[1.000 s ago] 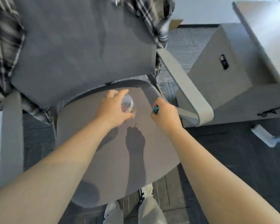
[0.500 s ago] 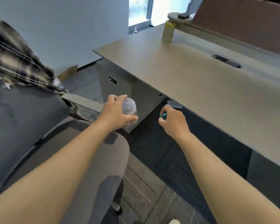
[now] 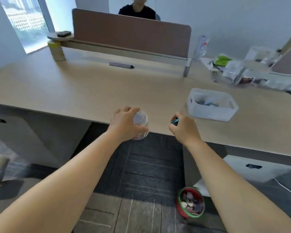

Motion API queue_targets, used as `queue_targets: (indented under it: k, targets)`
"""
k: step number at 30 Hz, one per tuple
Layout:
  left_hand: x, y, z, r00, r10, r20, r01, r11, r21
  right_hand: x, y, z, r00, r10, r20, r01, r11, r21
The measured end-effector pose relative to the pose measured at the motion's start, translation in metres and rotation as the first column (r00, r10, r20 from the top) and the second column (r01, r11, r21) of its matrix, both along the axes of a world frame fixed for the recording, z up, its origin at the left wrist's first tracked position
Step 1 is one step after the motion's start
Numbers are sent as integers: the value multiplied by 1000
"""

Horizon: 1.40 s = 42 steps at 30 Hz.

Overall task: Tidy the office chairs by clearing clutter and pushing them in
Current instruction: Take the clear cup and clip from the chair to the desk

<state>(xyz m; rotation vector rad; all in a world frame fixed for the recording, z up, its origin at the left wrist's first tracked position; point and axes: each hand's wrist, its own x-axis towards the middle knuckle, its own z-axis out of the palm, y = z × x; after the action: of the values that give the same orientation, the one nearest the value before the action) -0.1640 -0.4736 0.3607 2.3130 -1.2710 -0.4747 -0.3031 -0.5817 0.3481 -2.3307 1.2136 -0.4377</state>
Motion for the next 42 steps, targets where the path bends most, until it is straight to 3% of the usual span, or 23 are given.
queue_targets:
  k: [8, 14, 22, 33, 42]
  targets:
    - [-111, -148, 17, 986, -166, -12, 166, 986, -18, -143, -109, 12, 964, -258, 68, 256, 966, 34]
    - [-137, -237, 18, 977, -213, -13, 212, 976, -54, -181, -170, 2, 927, -360, 110, 354, 933, 71]
    - [-110, -363, 1, 953, -303, 5, 303, 953, -10, -155, -267, -9, 904, -415, 107, 402, 908, 119]
    - [-90, -458, -57, 848, -529, 34, 489, 805, 335, -106, -361, -37, 900, -436, -26, 432, 880, 196]
    - [-74, -469, -52, 877, -480, 17, 473, 869, 145, -78, -397, -56, 888, -371, -272, 438, 860, 259]
